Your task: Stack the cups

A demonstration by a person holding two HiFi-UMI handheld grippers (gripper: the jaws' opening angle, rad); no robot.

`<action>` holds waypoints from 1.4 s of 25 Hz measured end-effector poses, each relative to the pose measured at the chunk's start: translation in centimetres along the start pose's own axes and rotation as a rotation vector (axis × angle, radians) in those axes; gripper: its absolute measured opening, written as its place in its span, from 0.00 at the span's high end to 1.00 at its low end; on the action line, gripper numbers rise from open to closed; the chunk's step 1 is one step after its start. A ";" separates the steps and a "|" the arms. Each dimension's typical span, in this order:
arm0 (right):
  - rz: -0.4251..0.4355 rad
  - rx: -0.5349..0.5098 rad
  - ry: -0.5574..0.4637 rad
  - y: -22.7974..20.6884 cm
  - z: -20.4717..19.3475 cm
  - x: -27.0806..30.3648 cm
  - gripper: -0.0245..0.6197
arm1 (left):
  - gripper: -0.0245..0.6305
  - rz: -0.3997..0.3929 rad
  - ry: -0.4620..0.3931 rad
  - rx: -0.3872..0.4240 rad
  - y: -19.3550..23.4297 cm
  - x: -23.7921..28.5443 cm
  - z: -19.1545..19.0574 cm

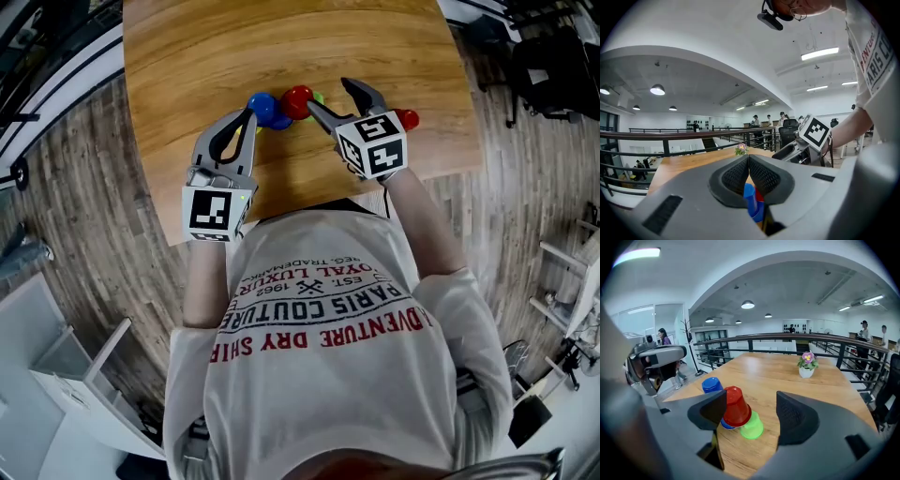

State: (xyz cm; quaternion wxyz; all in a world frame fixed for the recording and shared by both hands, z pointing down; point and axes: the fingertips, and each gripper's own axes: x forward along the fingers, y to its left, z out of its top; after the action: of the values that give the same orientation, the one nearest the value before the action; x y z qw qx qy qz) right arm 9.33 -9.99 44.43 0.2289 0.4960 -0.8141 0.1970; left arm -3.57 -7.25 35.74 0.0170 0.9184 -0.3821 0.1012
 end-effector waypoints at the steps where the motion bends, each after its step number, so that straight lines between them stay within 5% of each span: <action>1: -0.023 0.010 -0.006 -0.7 -0.1 -0.6 0.46 | 0.94 -0.017 -0.004 0.001 -0.5 0.5 0.2; 5: -0.149 0.069 -0.046 -4.0 -1.2 -3.8 0.46 | 0.94 -0.103 -0.015 0.019 -2.8 2.6 1.1; 15: -0.379 0.216 0.045 -13.0 -10.2 -9.9 0.46 | 0.94 -0.280 -0.013 0.056 -10.1 8.0 1.7; 29: -0.337 0.273 0.176 -18.0 -16.5 -7.9 0.46 | 0.94 -0.305 0.041 0.046 -14.6 12.5 1.2; 32: -0.333 0.243 0.184 -18.2 -16.7 -7.6 0.58 | 0.94 -0.289 0.047 0.041 -14.7 12.8 1.0; 35: -0.318 0.227 0.185 -18.5 -16.6 -7.3 0.59 | 0.94 -0.281 0.049 0.044 -14.8 13.1 0.9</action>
State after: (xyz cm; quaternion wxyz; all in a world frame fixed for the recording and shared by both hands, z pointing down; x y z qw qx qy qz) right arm 31.79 -3.65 55.59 0.2736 0.6204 -0.6737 0.2937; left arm 16.04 -5.99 38.17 0.0201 0.9602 -0.2470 0.1288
